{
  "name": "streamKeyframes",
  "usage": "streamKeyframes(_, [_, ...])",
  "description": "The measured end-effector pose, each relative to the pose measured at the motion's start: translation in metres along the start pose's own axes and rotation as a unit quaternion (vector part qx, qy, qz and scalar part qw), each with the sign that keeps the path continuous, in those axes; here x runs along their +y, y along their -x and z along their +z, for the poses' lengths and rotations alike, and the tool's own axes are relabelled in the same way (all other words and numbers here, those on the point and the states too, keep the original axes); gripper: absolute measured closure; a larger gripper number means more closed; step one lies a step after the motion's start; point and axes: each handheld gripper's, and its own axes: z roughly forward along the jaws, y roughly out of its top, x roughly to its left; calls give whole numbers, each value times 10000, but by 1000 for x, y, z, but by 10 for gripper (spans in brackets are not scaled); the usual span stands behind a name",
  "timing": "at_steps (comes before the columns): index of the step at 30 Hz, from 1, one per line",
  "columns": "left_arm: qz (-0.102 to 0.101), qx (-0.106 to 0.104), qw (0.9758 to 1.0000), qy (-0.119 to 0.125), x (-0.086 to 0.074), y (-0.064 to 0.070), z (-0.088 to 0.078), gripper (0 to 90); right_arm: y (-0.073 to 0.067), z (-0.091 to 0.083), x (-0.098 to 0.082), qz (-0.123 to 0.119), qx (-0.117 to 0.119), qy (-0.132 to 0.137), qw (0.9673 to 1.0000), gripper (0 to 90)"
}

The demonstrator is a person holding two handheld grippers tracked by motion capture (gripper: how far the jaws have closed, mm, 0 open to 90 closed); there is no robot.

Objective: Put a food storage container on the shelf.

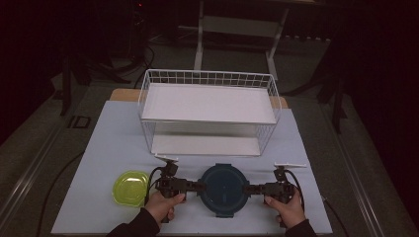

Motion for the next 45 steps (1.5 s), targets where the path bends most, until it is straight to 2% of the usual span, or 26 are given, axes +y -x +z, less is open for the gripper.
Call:
streamKeyframes(2, [125, 34, 9999, -23, -1, 3, -1, 541, -1, -1, -1, -54, 1, 16, 10000, 533])
streamKeyframes(3, [95, 44, 9999, -11, -2, 6, -2, 546, -2, -2, -2, -72, 0, 20, 10000, 539])
streamKeyframes(5, [206, 69, 9998, -11, -3, 9, -2, 552, -4, -4, -3, -117, -16, 42, 9999, 545])
streamKeyframes(13, [157, -3, 9999, -44, -4, 16, -3, 562, -13, -12, -3, -316, -136, 99, 9994, 550])
streamKeyframes(24, [478, -97, 9987, 129, 8, 40, -22, 566, -29, -25, 4, -483, 102, 295, 9983, 549])
streamKeyframes(25, [481, -114, 9986, 161, 10, 43, -23, 568, -30, -26, 5, -549, 135, 323, 9979, 549])
streamKeyframes(27, [494, -135, 9985, 182, 11, 46, -25, 569, -32, -27, 6, -520, 167, 342, 9979, 549])
streamKeyframes(31, [641, -167, 9974, 280, 19, 58, -36, 571, -44, -34, 14, -629, 266, 429, 9967, 549])
streamKeyframes(36, [769, -174, 9961, 404, 29, 73, -47, 572, -59, -42, 24, -831, 224, 550, 9948, 548])
streamKeyframes(39, [807, -207, 9952, 517, 33, 79, -52, 573, -70, -47, 33, -970, 215, 617, 9931, 548])
streamKeyframes(45, [872, -238, 9939, 628, 45, 88, -64, 574, -88, -53, 51, -1101, 198, 712, 9912, 550])
